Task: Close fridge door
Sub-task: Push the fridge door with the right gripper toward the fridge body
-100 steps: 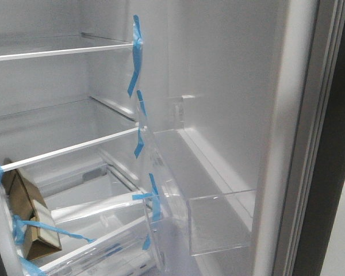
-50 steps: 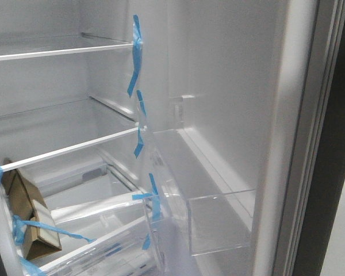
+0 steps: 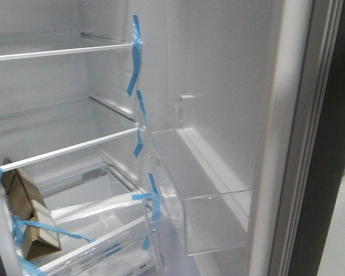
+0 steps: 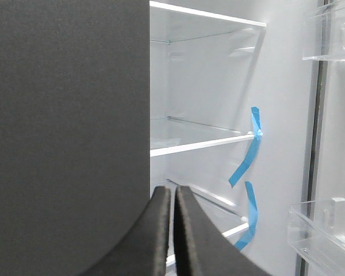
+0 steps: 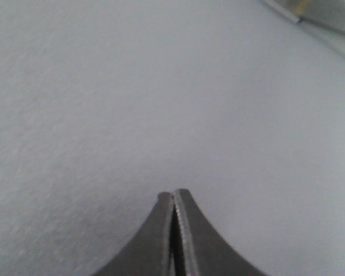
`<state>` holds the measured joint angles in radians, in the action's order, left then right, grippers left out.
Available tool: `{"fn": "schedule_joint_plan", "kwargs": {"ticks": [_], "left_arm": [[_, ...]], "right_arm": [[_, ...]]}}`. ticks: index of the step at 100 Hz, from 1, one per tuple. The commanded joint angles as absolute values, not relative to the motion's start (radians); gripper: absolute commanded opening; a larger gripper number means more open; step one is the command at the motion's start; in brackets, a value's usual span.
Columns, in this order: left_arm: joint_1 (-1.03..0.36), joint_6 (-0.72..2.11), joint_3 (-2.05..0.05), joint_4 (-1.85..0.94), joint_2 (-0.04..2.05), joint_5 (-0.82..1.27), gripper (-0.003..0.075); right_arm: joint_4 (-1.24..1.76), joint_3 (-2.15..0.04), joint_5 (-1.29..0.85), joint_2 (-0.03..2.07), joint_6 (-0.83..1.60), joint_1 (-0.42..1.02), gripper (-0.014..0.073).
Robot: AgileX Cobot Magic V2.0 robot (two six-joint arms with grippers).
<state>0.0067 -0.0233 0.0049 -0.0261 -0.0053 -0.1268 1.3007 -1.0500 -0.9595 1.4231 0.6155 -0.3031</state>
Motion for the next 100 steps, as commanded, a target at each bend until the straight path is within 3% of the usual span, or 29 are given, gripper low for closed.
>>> {"fn": "schedule_joint_plan", "kwargs": {"ticks": [1, 33, 100], "left_arm": [[0.004, -0.025, 0.04, -0.03, -0.015, -0.2, -0.002], [0.004, -0.025, 0.04, -0.03, -0.015, -0.2, -0.002], [0.004, -0.025, 0.04, -0.03, -0.015, -0.2, -0.002]], "right_arm": [[1.377, -1.084, -1.034, 1.395, 0.66, -0.302, -0.0046], [1.381, -1.084, -1.102, 1.395, 0.705, -0.234, -0.0046], [1.377, -1.183, -0.834, 1.401, 0.792, 0.153, -0.0046]]}}
